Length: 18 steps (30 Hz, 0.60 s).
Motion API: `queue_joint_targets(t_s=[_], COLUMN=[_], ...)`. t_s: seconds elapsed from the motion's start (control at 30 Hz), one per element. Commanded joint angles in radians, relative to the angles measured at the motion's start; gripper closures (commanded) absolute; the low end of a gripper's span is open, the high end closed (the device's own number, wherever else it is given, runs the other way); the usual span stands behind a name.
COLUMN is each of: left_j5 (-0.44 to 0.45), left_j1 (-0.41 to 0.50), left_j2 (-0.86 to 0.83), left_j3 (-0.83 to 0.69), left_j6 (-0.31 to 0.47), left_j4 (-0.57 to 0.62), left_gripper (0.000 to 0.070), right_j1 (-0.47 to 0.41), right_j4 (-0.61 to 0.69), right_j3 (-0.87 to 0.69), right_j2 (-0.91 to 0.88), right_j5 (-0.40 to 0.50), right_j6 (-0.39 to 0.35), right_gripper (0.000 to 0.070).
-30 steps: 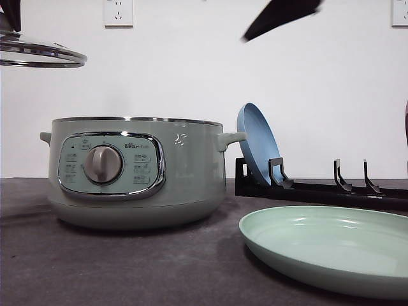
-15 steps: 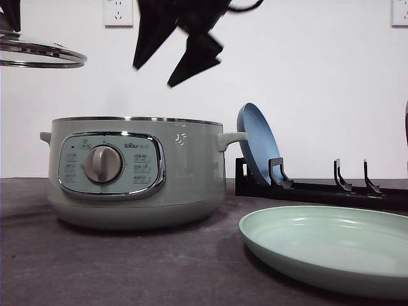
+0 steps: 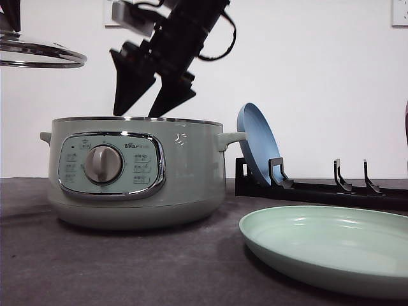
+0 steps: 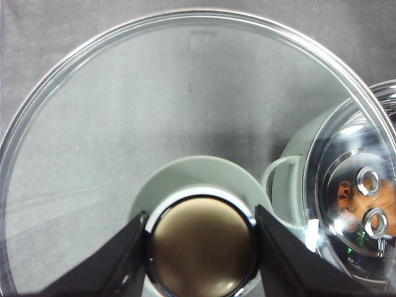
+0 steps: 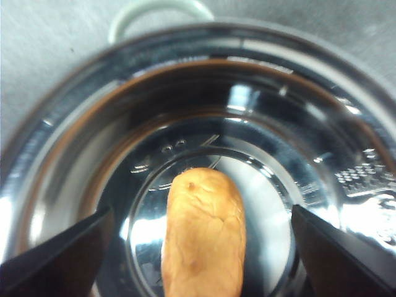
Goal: Transfer potato from steamer to green plate
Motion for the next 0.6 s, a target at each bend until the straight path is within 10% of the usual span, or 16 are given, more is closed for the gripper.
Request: queue_joint_targets(t_s=[0.0, 0.57], left_j5=[0.001, 0.001], left_j1=[0.002, 0.002], left_j2=[0.001, 0.012], left_j3=[0.028, 0.028], left_j6=[-0.002, -0.001], left_j4=[0.024, 0.016], left_gripper=[0.0690, 0.0690], right_j1=[0.010, 0.012], right_j4=[0.014, 0.032], right_j3=[0.031, 0.030], right_j2=[0.037, 0.120], right_j5=[0.002, 0.001], right_j6=[-0.016, -0.016], right_gripper=[0.0121, 0.0070])
